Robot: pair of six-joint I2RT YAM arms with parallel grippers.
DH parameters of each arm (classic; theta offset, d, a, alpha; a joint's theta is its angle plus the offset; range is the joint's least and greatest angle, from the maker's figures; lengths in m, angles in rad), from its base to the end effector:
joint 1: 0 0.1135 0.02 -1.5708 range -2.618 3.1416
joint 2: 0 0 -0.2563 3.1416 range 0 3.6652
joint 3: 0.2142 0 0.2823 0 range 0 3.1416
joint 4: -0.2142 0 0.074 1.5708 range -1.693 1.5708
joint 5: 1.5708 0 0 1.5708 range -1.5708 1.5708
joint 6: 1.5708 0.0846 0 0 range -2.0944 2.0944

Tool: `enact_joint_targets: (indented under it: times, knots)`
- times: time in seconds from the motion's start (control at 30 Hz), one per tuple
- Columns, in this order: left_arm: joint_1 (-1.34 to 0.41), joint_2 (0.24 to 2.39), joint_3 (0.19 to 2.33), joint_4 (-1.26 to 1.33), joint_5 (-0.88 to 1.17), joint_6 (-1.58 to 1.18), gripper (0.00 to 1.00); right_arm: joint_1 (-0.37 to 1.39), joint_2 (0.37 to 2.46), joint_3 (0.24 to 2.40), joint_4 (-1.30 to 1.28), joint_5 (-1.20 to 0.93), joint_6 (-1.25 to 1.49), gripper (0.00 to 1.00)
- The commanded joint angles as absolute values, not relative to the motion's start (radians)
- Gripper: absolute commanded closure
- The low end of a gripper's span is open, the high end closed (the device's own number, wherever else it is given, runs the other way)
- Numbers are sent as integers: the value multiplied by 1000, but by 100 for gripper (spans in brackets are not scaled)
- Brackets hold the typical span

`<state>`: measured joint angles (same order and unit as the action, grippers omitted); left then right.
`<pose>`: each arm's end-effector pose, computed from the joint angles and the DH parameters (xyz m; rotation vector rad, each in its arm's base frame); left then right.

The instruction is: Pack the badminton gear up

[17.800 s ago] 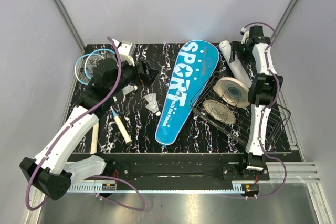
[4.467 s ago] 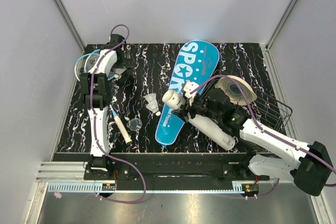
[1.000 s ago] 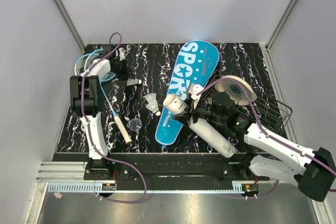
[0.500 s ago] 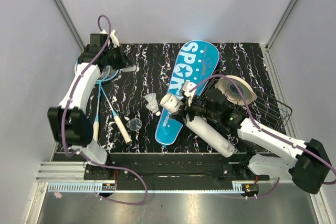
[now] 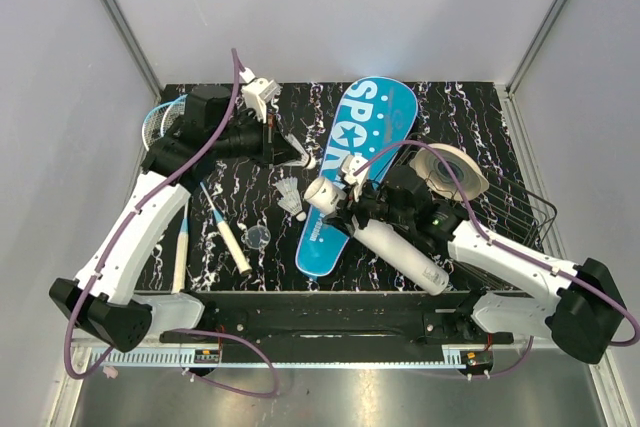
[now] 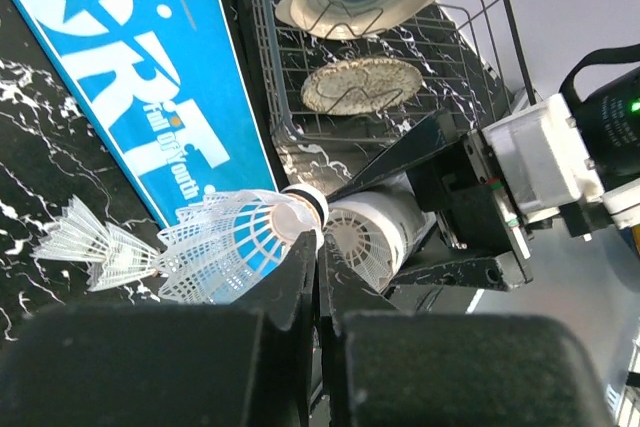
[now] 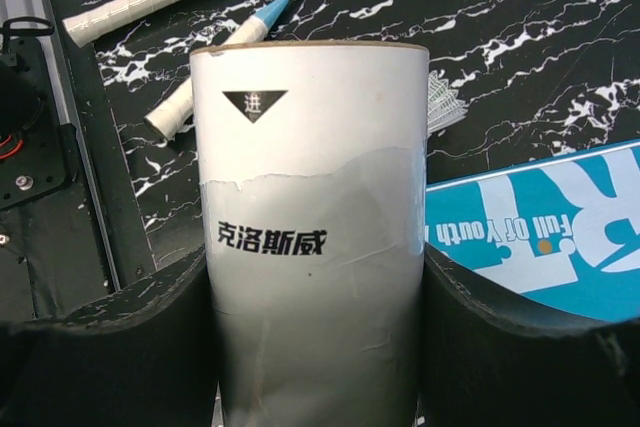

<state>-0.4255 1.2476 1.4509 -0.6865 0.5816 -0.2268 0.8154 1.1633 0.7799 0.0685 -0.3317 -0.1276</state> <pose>0.2766 -0.1764 0.4038 0.5816 2.0351 -0.9939 0.2152 0.2687 0.2536 -1.0855 1.6127 0.7765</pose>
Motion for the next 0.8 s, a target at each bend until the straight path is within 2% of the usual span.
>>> enact_joint_targets:
  times: [0.0,0.27,0.6,0.63,0.73,0.77]
  knots:
    - [-434,1246,1443,-683,664,-213,100,819,1115,784,167,-336,-163,72]
    - [-466,1261,1420,-681,825,-192,100,821,1108,796,198,-333,-176,73]
    - [-526,1339,1430,-681,926,-183,100,819,1074,770,258,-383,-166,73]
    - [-528,1342,1424,-670,939,-193,93,819,1069,767,261,-385,-161,73]
    - [-529,1335,1407,-626,969,-206,80,819,1055,758,264,-385,-158,73]
    - [-526,1319,1398,-586,980,-213,70,819,1052,753,265,-387,-158,73]
